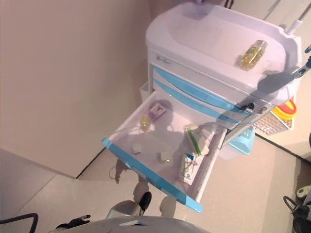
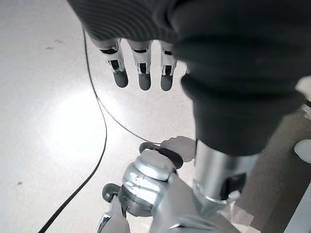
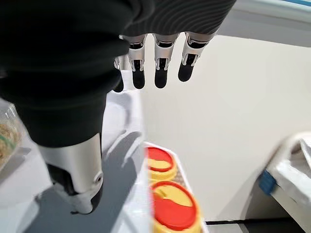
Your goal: Open the drawer and pick up the medicine
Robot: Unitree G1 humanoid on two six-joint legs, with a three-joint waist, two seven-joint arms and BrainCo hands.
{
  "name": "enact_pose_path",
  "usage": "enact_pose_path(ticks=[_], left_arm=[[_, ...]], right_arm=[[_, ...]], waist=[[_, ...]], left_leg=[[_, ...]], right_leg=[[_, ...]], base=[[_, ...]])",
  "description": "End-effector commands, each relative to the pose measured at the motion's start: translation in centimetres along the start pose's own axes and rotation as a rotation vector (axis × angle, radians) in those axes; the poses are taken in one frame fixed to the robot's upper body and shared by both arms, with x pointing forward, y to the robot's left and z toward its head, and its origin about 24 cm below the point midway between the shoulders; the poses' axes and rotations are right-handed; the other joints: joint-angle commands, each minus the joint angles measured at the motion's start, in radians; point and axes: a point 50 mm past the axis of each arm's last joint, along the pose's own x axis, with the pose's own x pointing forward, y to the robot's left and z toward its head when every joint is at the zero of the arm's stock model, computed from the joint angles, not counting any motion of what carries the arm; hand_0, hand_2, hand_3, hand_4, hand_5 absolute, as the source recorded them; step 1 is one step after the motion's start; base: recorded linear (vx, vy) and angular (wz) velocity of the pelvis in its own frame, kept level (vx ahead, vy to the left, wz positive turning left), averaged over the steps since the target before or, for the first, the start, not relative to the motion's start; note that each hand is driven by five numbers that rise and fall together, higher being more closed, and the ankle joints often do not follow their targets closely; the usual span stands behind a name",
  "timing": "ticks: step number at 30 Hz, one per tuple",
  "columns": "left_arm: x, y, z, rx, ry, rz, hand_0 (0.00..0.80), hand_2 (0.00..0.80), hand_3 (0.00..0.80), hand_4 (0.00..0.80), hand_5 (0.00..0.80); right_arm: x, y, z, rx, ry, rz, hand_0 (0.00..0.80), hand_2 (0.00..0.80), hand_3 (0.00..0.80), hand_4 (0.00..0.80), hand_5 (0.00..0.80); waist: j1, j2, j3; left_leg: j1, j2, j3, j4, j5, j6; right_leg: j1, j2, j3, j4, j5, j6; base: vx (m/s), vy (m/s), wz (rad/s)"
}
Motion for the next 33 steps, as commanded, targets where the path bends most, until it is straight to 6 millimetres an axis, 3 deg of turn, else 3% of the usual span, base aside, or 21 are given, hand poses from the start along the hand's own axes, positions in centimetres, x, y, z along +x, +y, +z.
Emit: enact_pose_path(ticks=[1,9,11,14,18,23,26,27,29,33], left_arm=[[-0.5,0.9,-1.8,0.127,0.059,0.004,0.0,0.0,0.0,0.0,0.0],[-0.2,0.2,-0.8,0.186,0.031,-0.012,0.0,0.0,0.0,0.0,0.0],[-0.1,-0.1,-0.3,0.213,0.01,-0.019,0.0,0.0,0.0,0.0,0.0],[0.0,-0.4,0.7,0.234,-0.025,-0.027,0.0,0.0,0.0,0.0,0.0],[0.2,-0.9,1.9,0.268,-0.056,-0.042,0.0,0.0,0.0,0.0,0.0],[0.4,-1.6,3.1,0.317,-0.089,-0.054,0.0,0.0,0.0,0.0,0.0],[0.5,-2.2,3.9,0.334,-0.114,-0.058,0.0,0.0,0.0,0.0,0.0],[0.5,-2.2,3.9,0.34,-0.115,-0.059,0.0,0.0,0.0,0.0,0.0],[0.6,-3.0,4.2,0.394,-0.141,-0.066,0.0,0.0,0.0,0.0,0.0],[0.5,-3.7,5.1,0.488,-0.187,-0.078,0.0,0.0,0.0,0.0,0.0]], right_arm=[[-1.8,-4.3,-1.3,0.074,0.012,-0.187,0.0,0.0,0.0,0.0,0.0],[-2.4,-5.2,-1.8,0.32,-0.088,-0.433,0.0,0.0,0.0,0.0,0.0],[-2.2,-4.6,-2.1,0.356,-0.094,-0.454,0.0,0.0,0.0,0.0,0.0],[-1.4,-2.0,-2.5,0.463,-0.114,-0.373,0.0,0.0,0.0,0.0,0.0],[0.0,4.2,-2.1,0.643,-0.16,-0.214,0.0,0.0,0.0,0.0,0.0],[0.2,14.0,-0.5,0.861,-0.241,-0.049,0.0,0.0,0.0,0.0,0.0],[-1.6,21.8,0.9,0.992,-0.265,0.054,0.0,0.0,0.0,0.0,0.0],[-2.0,22.7,0.8,1.001,-0.259,0.067,0.0,0.0,0.0,0.0,0.0],[-3.9,27.7,0.2,1.024,-0.223,0.138,0.0,0.0,0.0,0.0,0.0],[-6.4,32.7,-0.1,1.043,-0.163,0.217,0.0,0.0,0.0,0.0,0.0]], waist=[[-0.012,-0.026,-0.06],[-0.069,-0.014,-0.076],[-0.087,-0.008,-0.078],[-0.112,0.0,-0.078],[-0.149,0.016,-0.075],[-0.188,0.037,-0.069],[-0.222,0.054,-0.06],[-0.224,0.055,-0.059],[-0.243,0.067,-0.049],[-0.271,0.084,-0.032]], left_leg=[[0.059,0.009,0.088,0.037,-0.161,-0.004],[0.059,0.018,0.143,0.035,-0.17,-0.01],[0.057,0.021,0.159,0.035,-0.174,-0.011],[0.055,0.025,0.175,0.038,-0.178,-0.013],[0.058,0.03,0.194,0.037,-0.181,-0.013],[0.062,0.033,0.227,0.043,-0.191,-0.014],[0.062,0.033,0.254,0.052,-0.202,-0.01],[0.063,0.032,0.257,0.054,-0.203,-0.009],[0.06,0.031,0.273,0.065,-0.212,-0.005],[0.048,0.03,0.291,0.08,-0.217,0.0]], right_leg=[[-0.086,-0.037,0.036,0.025,0.123,0.062],[-0.097,-0.015,0.084,-0.01,0.138,0.06],[-0.103,-0.01,0.098,-0.011,0.138,0.06],[-0.112,-0.005,0.115,-0.01,0.136,0.059],[-0.117,-0.001,0.132,-0.009,0.136,0.056],[-0.12,-0.001,0.148,-0.012,0.139,0.056],[-0.126,0.0,0.163,-0.015,0.142,0.059],[-0.126,0.0,0.165,-0.015,0.142,0.059],[-0.131,-0.002,0.173,-0.016,0.143,0.061],[-0.147,-0.005,0.183,-0.009,0.144,0.066]], base=[[-0.063,-0.039,-0.21],[-0.06,-0.032,-0.25],[-0.079,-0.019,-0.17],[-0.078,-0.012,-0.23],[-0.055,-0.009,-0.21],[-0.009,-0.009,-0.3],[0.012,-0.019,-0.3],[0.02,-0.017,-0.18],[0.023,-0.016,-0.3],[0.018,-0.001,-0.2]])
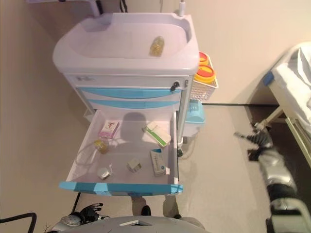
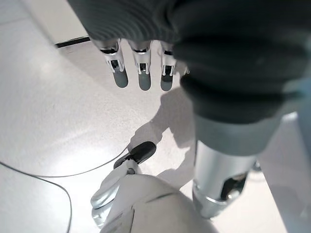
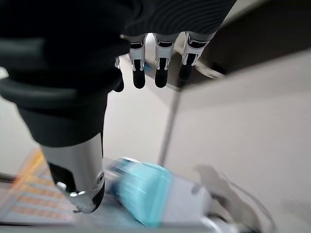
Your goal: Open the drawer and pick up the medicine
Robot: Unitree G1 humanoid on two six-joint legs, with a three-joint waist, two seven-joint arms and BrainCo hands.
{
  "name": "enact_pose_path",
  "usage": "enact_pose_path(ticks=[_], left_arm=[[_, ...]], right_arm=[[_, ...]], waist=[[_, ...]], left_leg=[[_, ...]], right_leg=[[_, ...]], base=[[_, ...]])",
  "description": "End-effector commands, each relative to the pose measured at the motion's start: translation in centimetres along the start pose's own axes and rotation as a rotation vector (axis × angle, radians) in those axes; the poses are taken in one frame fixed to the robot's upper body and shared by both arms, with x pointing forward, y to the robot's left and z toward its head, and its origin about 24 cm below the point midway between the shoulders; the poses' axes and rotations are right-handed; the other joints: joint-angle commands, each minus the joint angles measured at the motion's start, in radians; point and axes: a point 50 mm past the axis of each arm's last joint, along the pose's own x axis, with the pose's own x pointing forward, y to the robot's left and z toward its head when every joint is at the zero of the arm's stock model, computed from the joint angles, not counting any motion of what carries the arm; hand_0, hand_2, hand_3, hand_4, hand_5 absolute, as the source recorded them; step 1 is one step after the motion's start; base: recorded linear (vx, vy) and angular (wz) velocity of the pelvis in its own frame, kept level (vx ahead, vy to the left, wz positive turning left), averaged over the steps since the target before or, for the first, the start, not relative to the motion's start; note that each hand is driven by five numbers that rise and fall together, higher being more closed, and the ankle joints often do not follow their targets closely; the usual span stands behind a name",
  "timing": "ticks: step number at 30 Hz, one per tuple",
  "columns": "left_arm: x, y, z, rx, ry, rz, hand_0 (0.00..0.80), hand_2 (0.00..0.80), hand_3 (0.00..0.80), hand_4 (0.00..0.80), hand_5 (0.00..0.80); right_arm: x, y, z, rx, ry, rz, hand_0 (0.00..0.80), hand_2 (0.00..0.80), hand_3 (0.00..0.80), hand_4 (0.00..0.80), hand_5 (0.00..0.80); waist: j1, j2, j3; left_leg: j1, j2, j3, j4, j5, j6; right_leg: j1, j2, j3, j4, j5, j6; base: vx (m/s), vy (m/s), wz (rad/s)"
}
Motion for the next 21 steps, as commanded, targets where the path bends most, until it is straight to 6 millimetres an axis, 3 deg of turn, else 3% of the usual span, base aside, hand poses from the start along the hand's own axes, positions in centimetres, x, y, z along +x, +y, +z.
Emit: enact_pose_path(ticks=[1,2,6,11,16,21], left_arm=[[0.4,-0.6,1.8,0.122,-0.06,-0.009,0.0,0.0,0.0,0.0,0.0],[0.4,-0.6,2.4,0.138,-0.078,-0.009,0.0,0.0,0.0,0.0,0.0],[0.3,-0.4,4.4,0.214,-0.135,-0.022,0.0,0.0,0.0,0.0,0.0],[-0.7,1.8,9.1,0.271,-0.283,0.045,0.0,0.0,0.0,0.0,0.0],[-3.3,5.7,13.6,0.268,-0.443,0.137,0.0,0.0,0.0,0.0,0.0],[-7.4,9.8,18.4,0.263,-0.617,0.27,0.0,0.0,0.0,0.0,0.0]], right_arm=[[-0.1,1.0,1.5,0.002,-0.149,-0.028,0.0,0.0,0.0,0.0,0.0],[-0.6,1.8,-0.2,0.006,-0.107,-0.019,0.0,0.0,0.0,0.0,0.0],[-1.7,3.6,-3.9,-0.033,-0.008,-0.01,0.0,0.0,0.0,0.0,0.0],[-2.5,3.2,-6.6,-0.09,0.068,-0.018,0.0,0.0,0.0,0.0,0.0],[-2.8,2.9,-7.4,-0.101,0.088,-0.016,0.0,0.0,0.0,0.0,0.0],[-2.7,3.7,-6.7,-0.146,0.048,0.052,0.0,0.0,0.0,0.0,0.0]], waist=[[-0.004,-0.01,0.024],[-0.012,-0.003,0.034],[-0.023,0.015,0.067],[-0.045,0.038,0.149],[-0.054,0.05,0.234],[-0.058,0.046,0.307]], left_leg=[[0.019,-0.043,0.015,0.083,-0.173,0.01],[0.011,-0.043,0.017,0.088,-0.173,0.012],[-0.024,-0.043,0.026,0.114,-0.173,0.019],[-0.108,-0.049,0.032,0.186,-0.176,0.031],[-0.211,-0.054,0.038,0.276,-0.181,0.04],[-0.346,-0.063,0.04,0.419,-0.206,0.057]], right_leg=[[-0.056,-0.046,-0.036,-0.043,0.121,0.081],[-0.065,-0.047,-0.033,-0.039,0.121,0.082],[-0.103,-0.051,-0.034,-0.009,0.117,0.083],[-0.176,-0.056,-0.029,0.052,0.107,0.077],[-0.266,-0.059,-0.034,0.128,0.095,0.064],[-0.388,-0.062,-0.025,0.234,0.081,0.044]], base=[[0.008,0.006,-0.25],[-0.001,0.006,-0.36],[-0.037,0.012,-0.28],[-0.113,0.063,-0.35],[-0.135,0.055,-0.16],[-0.106,0.031,-0.07]])
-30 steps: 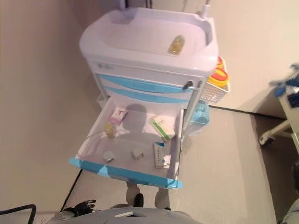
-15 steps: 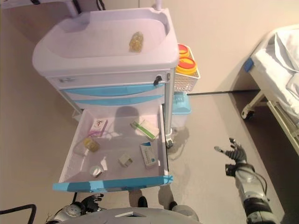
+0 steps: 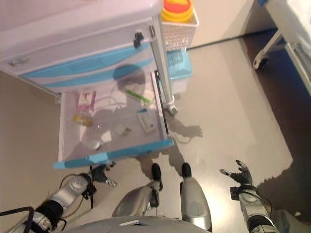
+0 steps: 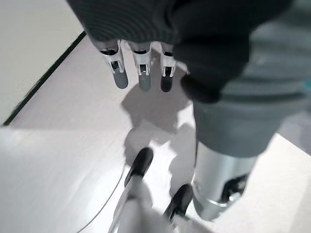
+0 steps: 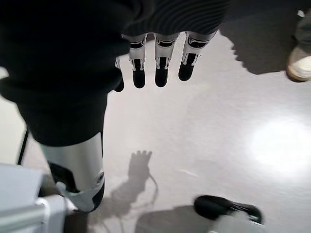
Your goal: Open the drawer and pick up the medicine
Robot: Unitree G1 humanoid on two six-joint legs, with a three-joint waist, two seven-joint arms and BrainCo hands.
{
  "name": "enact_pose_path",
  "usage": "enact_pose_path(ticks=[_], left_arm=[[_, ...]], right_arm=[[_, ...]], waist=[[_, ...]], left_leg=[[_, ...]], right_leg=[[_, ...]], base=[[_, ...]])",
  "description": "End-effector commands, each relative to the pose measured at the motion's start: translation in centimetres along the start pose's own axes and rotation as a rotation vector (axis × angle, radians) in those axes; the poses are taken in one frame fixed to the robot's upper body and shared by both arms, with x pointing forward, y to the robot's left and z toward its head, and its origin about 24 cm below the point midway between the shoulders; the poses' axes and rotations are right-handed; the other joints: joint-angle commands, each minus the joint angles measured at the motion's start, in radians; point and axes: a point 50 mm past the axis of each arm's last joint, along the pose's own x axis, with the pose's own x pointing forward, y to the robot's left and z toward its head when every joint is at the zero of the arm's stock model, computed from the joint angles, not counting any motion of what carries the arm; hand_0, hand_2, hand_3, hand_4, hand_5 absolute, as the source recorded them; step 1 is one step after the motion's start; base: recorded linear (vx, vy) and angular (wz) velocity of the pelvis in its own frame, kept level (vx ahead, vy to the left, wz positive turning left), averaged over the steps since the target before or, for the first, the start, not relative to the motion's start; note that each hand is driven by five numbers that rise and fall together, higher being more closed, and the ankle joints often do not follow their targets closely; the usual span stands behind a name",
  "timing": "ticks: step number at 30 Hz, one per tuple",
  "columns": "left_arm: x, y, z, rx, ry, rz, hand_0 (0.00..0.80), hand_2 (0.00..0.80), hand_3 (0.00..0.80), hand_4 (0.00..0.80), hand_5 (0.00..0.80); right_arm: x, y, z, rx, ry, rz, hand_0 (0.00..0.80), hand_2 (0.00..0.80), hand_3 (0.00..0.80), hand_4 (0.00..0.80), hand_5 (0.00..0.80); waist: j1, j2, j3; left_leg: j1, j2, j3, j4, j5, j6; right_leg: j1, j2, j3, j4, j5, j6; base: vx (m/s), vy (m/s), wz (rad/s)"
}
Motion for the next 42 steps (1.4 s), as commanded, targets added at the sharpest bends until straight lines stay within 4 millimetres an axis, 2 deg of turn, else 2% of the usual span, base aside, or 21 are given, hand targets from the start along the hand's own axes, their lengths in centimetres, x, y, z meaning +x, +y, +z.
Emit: enact_pose_path(ticks=[1,4,5,7,8,10,12,14,15,18,20,22,23,26,29,31,34,36,37,41,42], left_arm=[[-1.1,5.5,3.7,-0.026,-0.136,0.167,0.0,0.0,0.0,0.0,0.0],[-2.6,9.8,5.7,-0.027,-0.185,0.241,0.0,0.0,0.0,0.0,0.0],[-3.4,12.2,6.8,-0.017,-0.197,0.301,0.0,0.0,0.0,0.0,0.0],[-4.6,15.4,8.2,-0.005,-0.203,0.402,0.0,0.0,0.0,0.0,0.0],[-5.6,17.7,9.2,-0.021,-0.21,0.468,0.0,0.0,0.0,0.0,0.0],[-6.9,20.6,10.4,-0.052,-0.219,0.567,0.0,0.0,0.0,0.0,0.0],[-9.0,24.5,12.2,-0.096,-0.225,0.74,0.0,0.0,0.0,0.0,0.0],[-11.1,27.2,13.1,-0.139,-0.194,0.912,0.0,0.0,0.0,0.0,0.0],[-12.8,28.8,13.6,-0.184,-0.202,1.023,0.0,0.0,0.0,0.0,0.0],[-17.2,31.6,15.6,-0.409,-0.375,1.431,0.0,0.0,0.0,0.0,0.0],[-17.8,31.5,16.8,-0.5,-0.466,1.536,0.0,0.0,0.0,0.0,0.0],[-17.0,30.5,17.4,-0.572,-0.581,1.583,0.0,0.0,0.0,0.0,0.0],[-16.6,30.2,17.5,-0.57,-0.59,1.574,0.0,0.0,0.0,0.0,0.0],[-13.6,28.5,16.9,-0.546,-0.57,1.43,0.0,0.0,0.0,0.0,0.0],[-9.2,25.3,14.5,-0.542,-0.512,1.187,0.0,0.0,0.0,0.0,0.0],[-7.1,23.2,12.9,-0.538,-0.477,1.054,0.0,0.0,0.0,0.0,0.0],[-4.1,19.0,9.3,-0.527,-0.395,0.832,0.0,0.0,0.0,0.0,0.0],[-2.7,16.3,7.0,-0.554,-0.345,0.719,0.0,0.0,0.0,0.0,0.0],[-2.6,16.0,6.8,-0.559,-0.34,0.708,0.0,0.0,0.0,0.0,0.0],[-1.2,11.0,3.0,-0.594,-0.259,0.587,0.0,0.0,0.0,0.0,0.0],[-1.1,10.5,2.6,-0.6,-0.252,0.577,0.0,0.0,0.0,0.0,0.0]], right_arm=[[-0.2,0.3,1.1,-0.077,-0.089,0.051,0.0,0.0,0.0,0.0,0.0],[-0.1,0.5,2.0,-0.122,-0.124,0.089,0.0,0.0,0.0,0.0,0.0],[-0.1,0.4,2.5,-0.132,-0.142,0.098,0.0,0.0,0.0,0.0,0.0],[0.1,0.1,3.1,-0.146,-0.164,0.099,0.0,0.0,0.0,0.0,0.0],[0.2,0.0,3.6,-0.159,-0.18,0.104,0.0,0.0,0.0,0.0,0.0],[0.3,0.0,4.2,-0.176,-0.207,0.107,0.0,0.0,0.0,0.0,0.0],[0.4,0.0,5.3,-0.196,-0.247,0.11,0.0,0.0,0.0,0.0,0.0],[0.4,0.1,6.1,-0.201,-0.277,0.117,0.0,0.0,0.0,0.0,0.0],[0.5,0.4,6.6,-0.204,-0.298,0.123,0.0,0.0,0.0,0.0,0.0],[0.4,1.6,7.3,-0.221,-0.345,0.13,0.0,0.0,0.0,0.0,0.0],[0.4,2.2,7.6,-0.225,-0.354,0.13,0.0,0.0,0.0,0.0,0.0],[0.5,3.0,7.7,-0.2,-0.351,0.139,0.0,0.0,0.0,0.0,0.0],[0.5,3.1,7.8,-0.201,-0.351,0.145,0.0,0.0,0.0,0.0,0.0],[0.4,4.0,7.6,-0.208,-0.338,0.169,0.0,0.0,0.0,0.0,0.0],[0.2,4.5,7.0,-0.21,-0.322,0.186,0.0,0.0,0.0,0.0,0.0],[0.0,4.6,6.6,-0.213,-0.316,0.191,0.0,0.0,0.0,0.0,0.0],[0.0,4.3,6.1,-0.216,-0.296,0.183,0.0,0.0,0.0,0.0,0.0],[0.0,4.1,5.8,-0.214,-0.284,0.178,0.0,0.0,0.0,0.0,0.0],[0.0,4.1,5.8,-0.213,-0.282,0.177,0.0,0.0,0.0,0.0,0.0],[-0.1,3.8,4.8,-0.217,-0.249,0.176,0.0,0.0,0.0,0.0,0.0],[-0.1,3.8,4.7,-0.218,-0.243,0.177,0.0,0.0,0.0,0.0,0.0]], waist=[[-0.027,-0.028,0.006],[-0.032,-0.035,0.027],[-0.04,-0.04,0.038],[-0.051,-0.045,0.052],[-0.06,-0.049,0.058],[-0.074,-0.055,0.065],[-0.096,-0.065,0.077],[-0.114,-0.076,0.085],[-0.125,-0.084,0.09],[-0.144,-0.105,0.096],[-0.144,-0.115,0.096],[-0.137,-0.124,0.093],[-0.136,-0.124,0.091],[-0.126,-0.125,0.082],[-0.11,-0.122,0.076],[-0.102,-0.12,0.074],[-0.077,-0.11,0.066],[-0.06,-0.106,0.061],[-0.058,-0.106,0.061],[-0.027,-0.1,0.039],[-0.023,-0.101,0.032]], left_leg=[[-0.133,-0.065,-0.029,0.302,-0.199,0.06],[-0.181,-0.07,-0.033,0.371,-0.218,0.066],[-0.205,-0.067,-0.028,0.4,-0.225,0.069],[-0.226,-0.064,-0.025,0.432,-0.238,0.072],[-0.241,-0.061,-0.021,0.446,-0.241,0.073],[-0.259,-0.058,-0.015,0.458,-0.243,0.074],[-0.281,-0.049,-0.003,0.463,-0.241,0.072],[-0.293,-0.043,0.005,0.464,-0.24,0.07],[-0.299,-0.039,0.01,0.461,-0.238,0.068],[-0.311,-0.034,0.013,0.455,-0.239,0.063],[-0.317,-0.032,0.012,0.458,-0.242,0.059],[-0.325,-0.03,0.01,0.458,-0.248,0.057],[-0.323,-0.031,0.01,0.456,-0.249,0.057],[-0.313,-0.034,0.009,0.443,-0.251,0.056],[-0.288,-0.038,0.004,0.417,-0.246,0.057],[-0.272,-0.041,-0.001,0.403,-0.242,0.058],[-0.232,-0.052,-0.012,0.371,-0.23,0.057],[-0.21,-0.057,-0.02,0.354,-0.224,0.056],[-0.208,-0.058,-0.021,0.353,-0.223,0.056],[-0.161,-0.066,-0.039,0.32,-0.211,0.047],[-0.158,-0.068,-0.041,0.313,-0.206,0.046]], right_leg=[[-0.025,-0.031,-0.038,-0.052,0.1,0.041],[-0.068,-0.029,-0.025,0.005,0.088,0.034],[-0.094,-0.025,-0.016,0.036,0.082,0.03],[-0.117,-0.018,0.0,0.065,0.075,0.028],[-0.138,-0.011,0.01,0.08,0.074,0.027],[-0.163,0.0,0.025,0.091,0.077,0.027],[-0.194,0.014,0.043,0.095,0.087,0.029],[-0.211,0.025,0.059,0.09,0.096,0.032],[-0.221,0.032,0.068,0.084,0.102,0.033],[-0.236,0.048,0.09,0.065,0.113,0.036],[-0.237,0.051,0.094,0.054,0.118,0.038],[-0.239,0.056,0.095,0.041,0.123,0.042],[-0.238,0.057,0.096,0.037,0.123,0.042],[-0.23,0.059,0.097,0.025,0.124,0.045],[-0.208,0.056,0.095,0.012,0.122,0.05],[-0.191,0.051,0.091,0.002,0.124,0.053],[-0.143,0.032,0.072,-0.026,0.125,0.054],[-0.111,0.019,0.059,-0.045,0.124,0.054],[-0.107,0.018,0.057,-0.047,0.124,0.054],[-0.036,0.003,0.032,-0.087,0.121,0.047],[-0.029,0.001,0.03,-0.094,0.123,0.046]], base=[[-0.046,0.024,-0.02],[0.002,0.03,-0.11],[-0.002,0.039,-0.15],[0.014,0.05,-0.17],[0.018,0.064,-0.17],[-0.001,0.063,-0.06],[-0.03,0.064,-0.09],[-0.039,0.055,-0.15],[-0.041,0.031,-0.14],[-0.033,0.007,-0.21],[-0.024,-0.039,-0.1],[-0.033,-0.073,-0.11],[-0.021,-0.055,-0.08],[-0.012,-0.037,-0.04],[-0.006,-0.045,0.02],[0.006,-0.04,0.04],[0.006,-0.012,0.01],[0.0,0.0,0.0],[0.019,-0.024,0.03],[0.033,-0.02,0.16],[0.045,-0.039,0.14]])
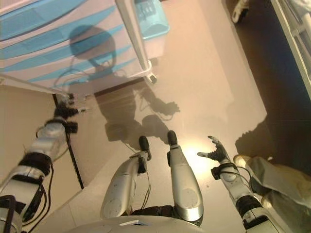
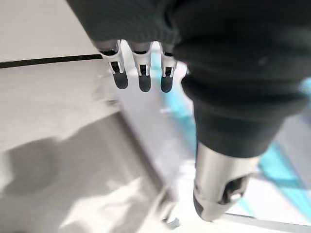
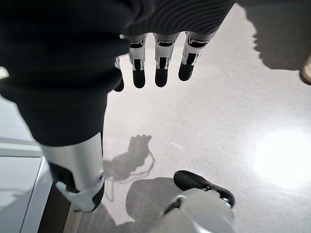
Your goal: Open the drawer and pick up the medicine
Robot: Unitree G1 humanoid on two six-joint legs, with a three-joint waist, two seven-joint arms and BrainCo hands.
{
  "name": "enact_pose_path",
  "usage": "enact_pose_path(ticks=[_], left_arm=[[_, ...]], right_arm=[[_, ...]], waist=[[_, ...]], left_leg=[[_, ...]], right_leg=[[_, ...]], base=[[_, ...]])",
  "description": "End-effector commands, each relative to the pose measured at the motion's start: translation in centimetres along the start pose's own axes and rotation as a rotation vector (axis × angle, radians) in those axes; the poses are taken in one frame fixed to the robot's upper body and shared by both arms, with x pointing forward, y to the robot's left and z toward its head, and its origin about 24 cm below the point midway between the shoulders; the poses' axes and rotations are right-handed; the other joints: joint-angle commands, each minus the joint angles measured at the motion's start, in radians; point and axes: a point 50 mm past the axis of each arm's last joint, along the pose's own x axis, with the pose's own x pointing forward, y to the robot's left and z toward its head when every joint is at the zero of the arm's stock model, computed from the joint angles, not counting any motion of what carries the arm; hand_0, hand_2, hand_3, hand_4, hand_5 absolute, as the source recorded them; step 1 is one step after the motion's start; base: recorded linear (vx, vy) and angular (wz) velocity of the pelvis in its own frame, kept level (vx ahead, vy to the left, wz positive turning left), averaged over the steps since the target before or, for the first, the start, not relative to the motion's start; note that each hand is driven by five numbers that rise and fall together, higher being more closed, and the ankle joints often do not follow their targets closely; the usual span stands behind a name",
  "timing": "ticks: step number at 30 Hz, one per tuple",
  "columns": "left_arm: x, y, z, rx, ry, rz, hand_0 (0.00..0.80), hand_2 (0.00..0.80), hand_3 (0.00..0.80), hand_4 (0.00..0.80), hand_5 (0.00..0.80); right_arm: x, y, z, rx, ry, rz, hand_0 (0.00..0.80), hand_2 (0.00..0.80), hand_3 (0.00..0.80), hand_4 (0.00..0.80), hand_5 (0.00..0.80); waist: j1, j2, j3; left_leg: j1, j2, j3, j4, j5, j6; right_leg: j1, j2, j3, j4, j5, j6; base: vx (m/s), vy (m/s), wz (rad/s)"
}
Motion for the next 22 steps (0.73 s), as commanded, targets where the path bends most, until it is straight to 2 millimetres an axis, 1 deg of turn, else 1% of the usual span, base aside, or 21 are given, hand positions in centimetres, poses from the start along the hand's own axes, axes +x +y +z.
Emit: enact_pose_path(ticks=[1,3,4,6,8,9,10,11,13,14,17,19,20,22], left_arm=[[-1.6,-0.6,-2.8,-0.035,-0.006,-0.026,0.0,0.0,0.0,0.0,0.0],[-2.3,-1.1,-4.6,-0.023,0.033,-0.041,0.0,0.0,0.0,0.0,0.0],[-2.9,-1.4,-5.9,-0.032,0.068,-0.053,0.0,0.0,0.0,0.0,0.0],[-3.7,-2.0,-7.3,-0.055,0.105,-0.078,0.0,0.0,0.0,0.0,0.0],[-4.6,-3.0,-8.9,-0.153,0.145,-0.127,0.0,0.0,0.0,0.0,0.0],[-5.1,-3.9,-9.7,-0.181,0.174,-0.183,0.0,0.0,0.0,0.0,0.0],[-5.9,-5.0,-11.0,-0.225,0.218,-0.235,0.0,0.0,0.0,0.0,0.0],[-6.7,-5.7,-12.1,-0.25,0.259,-0.248,0.0,0.0,0.0,0.0,0.0],[-8.3,-6.9,-14.4,-0.259,0.352,-0.297,0.0,0.0,0.0,0.0,0.0],[-9.3,-7.2,-15.8,-0.26,0.413,-0.319,0.0,0.0,0.0,0.0,0.0],[-12.0,-7.8,-19.0,-0.241,0.566,-0.333,0.0,0.0,0.0,0.0,0.0],[-13.2,-8.4,-20.3,-0.229,0.642,-0.354,0.0,0.0,0.0,0.0,0.0],[-13.9,-8.8,-20.8,-0.196,0.676,-0.383,0.0,0.0,0.0,0.0,0.0],[-14.9,-9.6,-21.5,-0.144,0.704,-0.444,0.0,0.0,0.0,0.0,0.0]], right_arm=[[-1.8,0.0,-2.8,-0.019,0.078,0.02,0.0,0.0,0.0,0.0,0.0],[-2.1,0.2,-3.4,-0.026,0.101,0.04,0.0,0.0,0.0,0.0,0.0],[-2.3,0.4,-3.8,-0.033,0.12,0.055,0.0,0.0,0.0,0.0,0.0],[-2.7,0.5,-4.5,-0.037,0.149,0.074,0.0,0.0,0.0,0.0,0.0],[-3.2,0.8,-5.5,-0.002,0.201,0.103,0.0,0.0,0.0,0.0,0.0],[-3.4,1.2,-6.0,0.037,0.231,0.115,0.0,0.0,0.0,0.0,0.0],[-3.8,1.6,-6.6,0.088,0.269,0.127,0.0,0.0,0.0,0.0,0.0],[-4.1,1.9,-7.1,0.121,0.295,0.132,0.0,0.0,0.0,0.0,0.0],[-4.8,2.7,-7.9,0.184,0.344,0.151,0.0,0.0,0.0,0.0,0.0],[-5.2,3.3,-8.4,0.214,0.374,0.166,0.0,0.0,0.0,0.0,0.0],[-6.4,5.0,-9.7,0.301,0.47,0.233,0.0,0.0,0.0,0.0,0.0],[-7.2,6.1,-10.4,0.331,0.522,0.28,0.0,0.0,0.0,0.0,0.0],[-7.6,6.8,-10.7,0.337,0.547,0.308,0.0,0.0,0.0,0.0,0.0],[-8.0,7.7,-10.9,0.313,0.575,0.345,0.0,0.0,0.0,0.0,0.0]], waist=[[0.025,0.008,-0.123],[0.033,0.008,-0.141],[0.04,0.009,-0.156],[0.049,0.013,-0.176],[0.06,0.017,-0.203],[0.066,0.019,-0.217],[0.072,0.02,-0.237],[0.077,0.022,-0.252],[0.086,0.026,-0.285],[0.09,0.028,-0.305],[0.096,0.032,-0.36],[0.1,0.032,-0.388],[0.103,0.031,-0.399],[0.11,0.027,-0.416]], left_leg=[[-0.002,-0.069,-0.033,0.083,-0.118,0.02],[0.022,-0.068,-0.044,0.061,-0.109,0.013],[0.041,-0.068,-0.053,0.044,-0.102,0.008],[0.066,-0.067,-0.066,0.017,-0.09,0.001],[0.1,-0.066,-0.084,-0.022,-0.079,-0.008],[0.118,-0.065,-0.092,-0.041,-0.074,-0.011],[0.137,-0.065,-0.099,-0.062,-0.068,-0.013],[0.154,-0.063,-0.106,-0.082,-0.063,-0.016],[0.192,-0.06,-0.122,-0.125,-0.051,-0.022],[0.209,-0.057,-0.129,-0.144,-0.044,-0.027],[0.261,-0.051,-0.146,-0.2,-0.032,-0.032],[0.286,-0.052,-0.155,-0.217,-0.033,-0.031],[0.297,-0.054,-0.162,-0.222,-0.035,-0.031],[0.309,-0.06,-0.167,-0.22,-0.043,-0.027]], right_leg=[[0.07,-0.016,-0.055,-0.148,0.07,0.031],[0.103,-0.016,-0.065,-0.167,0.068,0.026],[0.125,-0.015,-0.072,-0.178,0.066,0.025],[0.155,-0.015,-0.084,-0.194,0.062,0.022],[0.193,-0.012,-0.097,-0.214,0.054,0.017],[0.209,-0.011,-0.105,-0.222,0.051,0.016],[0.228,-0.01,-0.115,-0.232,0.048,0.013],[0.245,-0.009,-0.124,-0.24,0.045,0.012],[0.28,-0.005,-0.139,-0.255,0.038,0.01],[0.295,-0.003,-0.147,-0.261,0.035,0.009],[0.338,0.003,-0.162,-0.274,0.022,0.006],[0.36,0.004,-0.169,-0.284,0.016,0.005],[0.371,0.004,-0.171,-0.29,0.014,0.004],[0.39,0.002,-0.179,-0.304,0.015,0.003]], base=[[0.037,-0.039,0.14],[0.063,-0.041,0.15],[0.079,-0.035,0.16],[0.058,-0.032,0.11],[0.042,-0.048,0.21],[0.057,-0.065,0.29],[0.074,-0.065,0.31],[0.087,-0.063,0.25],[0.088,-0.056,0.28],[0.114,-0.055,0.3],[0.119,-0.047,0.26],[0.074,-0.054,0.2],[0.03,-0.066,0.29],[0.011,-0.055,0.21]])
